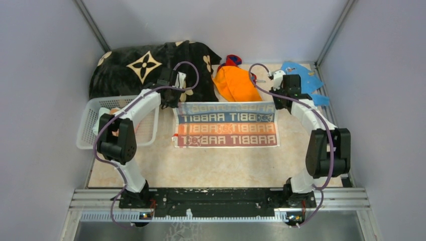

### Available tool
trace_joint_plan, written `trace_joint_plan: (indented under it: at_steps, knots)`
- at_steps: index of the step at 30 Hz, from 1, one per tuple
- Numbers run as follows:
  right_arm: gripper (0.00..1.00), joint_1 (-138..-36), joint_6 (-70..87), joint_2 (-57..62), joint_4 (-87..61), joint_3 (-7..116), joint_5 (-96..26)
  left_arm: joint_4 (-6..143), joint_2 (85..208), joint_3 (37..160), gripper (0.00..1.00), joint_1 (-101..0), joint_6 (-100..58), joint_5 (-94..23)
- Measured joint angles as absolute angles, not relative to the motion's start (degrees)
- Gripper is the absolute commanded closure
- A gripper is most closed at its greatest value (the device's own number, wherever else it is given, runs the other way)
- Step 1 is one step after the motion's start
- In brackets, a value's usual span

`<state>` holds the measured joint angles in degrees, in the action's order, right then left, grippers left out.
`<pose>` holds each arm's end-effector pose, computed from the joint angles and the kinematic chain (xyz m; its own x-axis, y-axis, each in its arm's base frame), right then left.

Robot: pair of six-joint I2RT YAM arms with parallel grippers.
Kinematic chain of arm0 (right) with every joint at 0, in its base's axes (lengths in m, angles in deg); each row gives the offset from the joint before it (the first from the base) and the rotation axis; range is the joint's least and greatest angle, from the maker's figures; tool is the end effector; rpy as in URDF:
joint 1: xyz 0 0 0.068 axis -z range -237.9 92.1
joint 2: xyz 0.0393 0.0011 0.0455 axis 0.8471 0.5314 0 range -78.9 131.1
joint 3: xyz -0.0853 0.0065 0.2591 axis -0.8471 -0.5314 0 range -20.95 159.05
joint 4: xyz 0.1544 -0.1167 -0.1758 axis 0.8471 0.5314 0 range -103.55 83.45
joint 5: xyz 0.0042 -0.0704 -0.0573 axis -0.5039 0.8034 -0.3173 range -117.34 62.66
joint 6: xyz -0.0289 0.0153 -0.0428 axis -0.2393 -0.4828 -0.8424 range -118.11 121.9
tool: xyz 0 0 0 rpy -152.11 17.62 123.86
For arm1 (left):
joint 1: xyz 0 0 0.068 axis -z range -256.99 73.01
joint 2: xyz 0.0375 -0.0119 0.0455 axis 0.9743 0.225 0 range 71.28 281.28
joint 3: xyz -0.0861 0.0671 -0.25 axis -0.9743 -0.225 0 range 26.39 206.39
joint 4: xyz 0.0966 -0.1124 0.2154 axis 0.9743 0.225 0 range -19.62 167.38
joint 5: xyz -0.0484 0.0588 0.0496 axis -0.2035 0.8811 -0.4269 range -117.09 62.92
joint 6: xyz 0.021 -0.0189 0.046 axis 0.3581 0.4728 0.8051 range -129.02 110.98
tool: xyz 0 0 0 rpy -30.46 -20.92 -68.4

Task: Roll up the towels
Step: Fold the towel at the center of the board.

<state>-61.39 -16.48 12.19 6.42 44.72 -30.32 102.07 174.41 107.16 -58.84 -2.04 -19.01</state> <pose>0.3482 0.0231 0.2486 -0.6438 -0.3546 -0.6781 -0.3162 0.9302 -0.1862 0.3754 -0.1179 0.2444 -0.7355 0.3679 -0.5689 0.3220 0.9287 0.1842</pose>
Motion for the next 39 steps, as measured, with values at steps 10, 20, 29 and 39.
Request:
trace_joint_plan:
  at_steps: [10, 20, 29, 39]
  knots:
    - [1.0, -63.8, -6.0, -3.0, 3.9, 29.6, -25.7, 104.8, 168.0, 97.6, 1.0, -59.1, -7.8, -20.8]
    - [1.0, -63.8, 0.6, -12.5, 3.9, 21.3, -21.7, 105.9, 159.0, 89.1, 1.0, -59.1, -12.9, -27.2]
    - [1.0, -63.8, 3.2, -13.4, 5.3, 17.9, -21.7, 106.4, 159.0, 82.9, 1.0, -59.0, -17.1, -30.0]
    - [0.99, -63.8, 4.8, -13.4, 6.8, 17.9, -23.0, 105.1, 159.0, 80.0, 1.0, -59.0, -18.7, -30.2]
